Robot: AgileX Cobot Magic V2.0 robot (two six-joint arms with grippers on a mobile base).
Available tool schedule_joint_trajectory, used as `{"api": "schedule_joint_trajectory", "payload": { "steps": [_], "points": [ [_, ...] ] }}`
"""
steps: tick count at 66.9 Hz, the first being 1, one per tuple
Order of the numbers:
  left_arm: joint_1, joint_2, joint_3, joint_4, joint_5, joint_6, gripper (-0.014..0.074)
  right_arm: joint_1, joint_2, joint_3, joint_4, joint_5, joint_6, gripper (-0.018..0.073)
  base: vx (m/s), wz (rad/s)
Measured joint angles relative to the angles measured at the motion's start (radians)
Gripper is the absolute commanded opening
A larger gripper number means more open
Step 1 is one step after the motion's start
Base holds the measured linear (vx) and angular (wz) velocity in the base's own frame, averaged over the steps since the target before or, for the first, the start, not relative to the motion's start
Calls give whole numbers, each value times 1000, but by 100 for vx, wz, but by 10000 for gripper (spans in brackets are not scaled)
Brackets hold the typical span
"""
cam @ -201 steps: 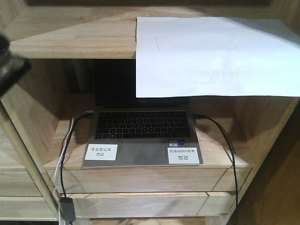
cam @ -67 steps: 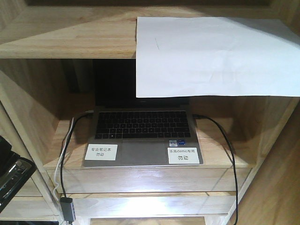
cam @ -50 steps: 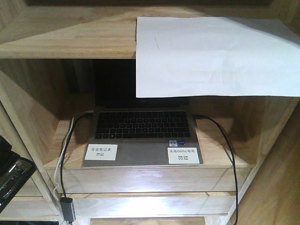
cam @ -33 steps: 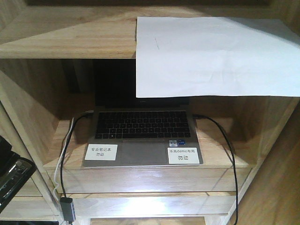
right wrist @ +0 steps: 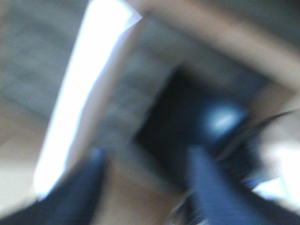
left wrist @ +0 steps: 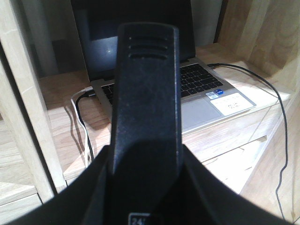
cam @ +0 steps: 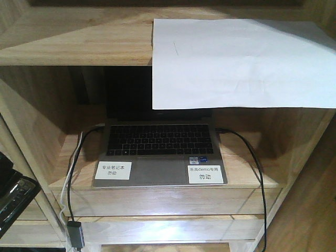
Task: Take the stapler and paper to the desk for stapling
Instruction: 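Reach the right gripper to the white paper edge and pinch it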
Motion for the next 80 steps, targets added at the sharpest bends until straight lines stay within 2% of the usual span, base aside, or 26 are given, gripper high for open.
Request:
{"api": "schedule_joint_trajectory", "payload": {
  "steps": [17,38,54,80],
  "points": [
    [0,0,0,0,1,0,-7,35,285,0,-19,-470,8,581,0,0],
    [0,0,0,0,1,0,-7,35,710,-34,-24,-901,43,581,0,0],
    [0,0,0,0,1,0,-7,35,899,-121,-28,-945,44,581,0,0],
    [0,0,0,0,1,0,-7,35,1052,-236,-49,-947,43,581,0,0]
  ]
}}
